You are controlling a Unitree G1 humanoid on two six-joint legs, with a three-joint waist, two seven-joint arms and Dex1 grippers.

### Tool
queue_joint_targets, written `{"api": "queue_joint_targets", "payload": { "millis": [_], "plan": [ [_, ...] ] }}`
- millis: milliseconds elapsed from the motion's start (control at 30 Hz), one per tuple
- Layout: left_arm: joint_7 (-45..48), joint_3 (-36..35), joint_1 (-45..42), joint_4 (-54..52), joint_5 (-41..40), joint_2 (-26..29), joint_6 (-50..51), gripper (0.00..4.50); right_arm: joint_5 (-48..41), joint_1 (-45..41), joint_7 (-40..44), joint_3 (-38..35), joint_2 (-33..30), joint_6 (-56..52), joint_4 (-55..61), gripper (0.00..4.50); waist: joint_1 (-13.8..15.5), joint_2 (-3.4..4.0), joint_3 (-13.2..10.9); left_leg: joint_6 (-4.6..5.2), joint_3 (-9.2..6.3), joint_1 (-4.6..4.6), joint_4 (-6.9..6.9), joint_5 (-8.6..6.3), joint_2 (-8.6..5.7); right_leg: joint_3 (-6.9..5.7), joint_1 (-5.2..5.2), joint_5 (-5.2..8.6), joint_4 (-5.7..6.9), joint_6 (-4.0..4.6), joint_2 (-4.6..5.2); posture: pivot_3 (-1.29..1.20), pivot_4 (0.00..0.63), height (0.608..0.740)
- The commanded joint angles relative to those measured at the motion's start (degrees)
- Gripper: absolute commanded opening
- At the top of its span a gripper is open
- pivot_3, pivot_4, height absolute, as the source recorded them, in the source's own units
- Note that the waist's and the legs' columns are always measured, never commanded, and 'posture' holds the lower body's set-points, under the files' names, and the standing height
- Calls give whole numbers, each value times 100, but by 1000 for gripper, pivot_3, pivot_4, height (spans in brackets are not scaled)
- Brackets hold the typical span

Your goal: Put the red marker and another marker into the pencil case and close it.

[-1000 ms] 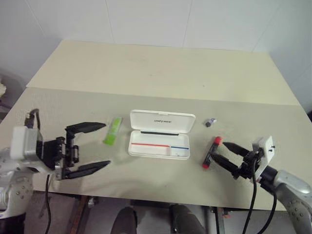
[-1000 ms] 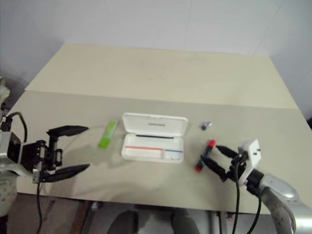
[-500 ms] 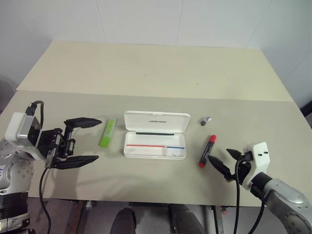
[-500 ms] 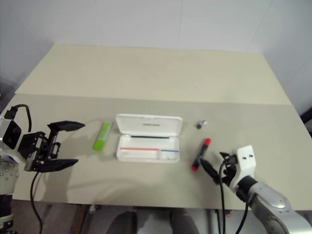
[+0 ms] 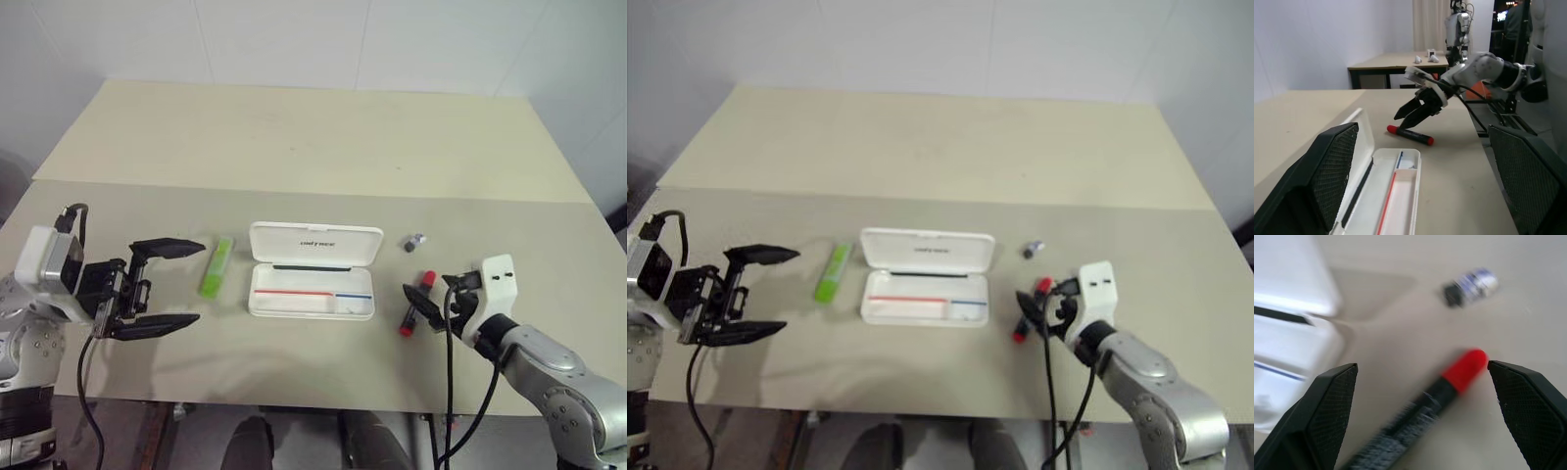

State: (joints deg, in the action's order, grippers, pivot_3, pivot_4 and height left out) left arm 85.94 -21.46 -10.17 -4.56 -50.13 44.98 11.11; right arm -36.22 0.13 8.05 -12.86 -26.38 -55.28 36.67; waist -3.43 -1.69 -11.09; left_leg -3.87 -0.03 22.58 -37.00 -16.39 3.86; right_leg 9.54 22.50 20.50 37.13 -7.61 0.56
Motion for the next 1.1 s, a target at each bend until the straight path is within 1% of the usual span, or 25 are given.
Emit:
{"api": "queue_joint_targets", "payload": {
  "millis": [33,233,467,500,533,567,633,767,833,867,900,1100],
  "plan": [
    [66,-213,144,-341,-62,-18,-90,4486,170,-127,-144,137,-67,-251,-10,4500,-10,0,0,0,0,0,0,0,1,0,2,0,1,1,-1,0,150,740],
    [-142,-255,302,-619,-66,-98,-83,4486,398,-267,-334,267,-26,-710,-99,4500,-9,0,0,0,6,-2,-7,0,0,5,0,0,8,1,0,0,150,740],
    [-218,-292,340,-695,-70,-174,-105,4486,586,-581,-402,340,-25,-1517,-383,4500,-20,-35,22,1,7,-16,-11,0,0,6,-6,1,20,2,-1,0,150,740],
    [-233,-297,345,-708,-63,-181,-112,4500,615,-644,-449,324,-3,-1685,-426,4115,-20,-43,27,1,7,-16,-11,0,0,6,-7,1,21,2,-1,0,150,740],
    [-249,-298,349,-721,-58,-186,-114,4500,655,-685,-494,308,1,-1820,-434,3936,-21,-47,29,1,7,-18,-12,0,0,6,-8,1,22,2,-1,0,150,740],
    [-255,-300,352,-720,-53,-189,-118,4500,658,-720,-491,298,-4,-1967,-423,3625,-22,-51,32,1,7,-19,-12,1,-1,6,-8,1,22,3,-1,0,150,740],
    [-272,-301,361,-730,-43,-196,-132,4500,687,-746,-454,298,-25,-2101,-377,2906,-23,-55,34,1,7,-19,-12,1,0,6,-9,1,22,3,-1,0,150,740],
    [-290,-277,355,-711,-15,-213,-175,4500,693,-806,-301,280,-130,-2170,-354,1675,8,-71,44,1,6,-19,-10,1,0,5,-9,3,20,5,0,0,150,740],
    [-286,-257,324,-667,-8,-215,-196,4500,709,-855,-193,248,-207,-2075,-383,965,15,-73,45,1,7,-18,-11,1,-2,5,-11,2,16,4,3,0,150,740],
    [-282,-245,304,-640,-3,-217,-207,4500,713,-883,-124,225,-255,-2014,-407,704,16,-73,45,1,7,-18,-11,1,-3,6,-12,2,15,4,4,0,150,740],
    [-274,-233,286,-612,1,-218,-216,4500,709,-907,-30,194,-306,-1913,-436,608,17,-73,45,1,8,-18,-11,0,-3,6,-13,2,13,3,5,0,150,740],
    [-179,-167,142,-385,30,-241,-257,4500,543,-1117,548,48,-612,-1580,-421,608,10,-61,38,1,10,-16,-11,1,-4,7,-11,0,11,1,4,0,150,740]
  ]
}}
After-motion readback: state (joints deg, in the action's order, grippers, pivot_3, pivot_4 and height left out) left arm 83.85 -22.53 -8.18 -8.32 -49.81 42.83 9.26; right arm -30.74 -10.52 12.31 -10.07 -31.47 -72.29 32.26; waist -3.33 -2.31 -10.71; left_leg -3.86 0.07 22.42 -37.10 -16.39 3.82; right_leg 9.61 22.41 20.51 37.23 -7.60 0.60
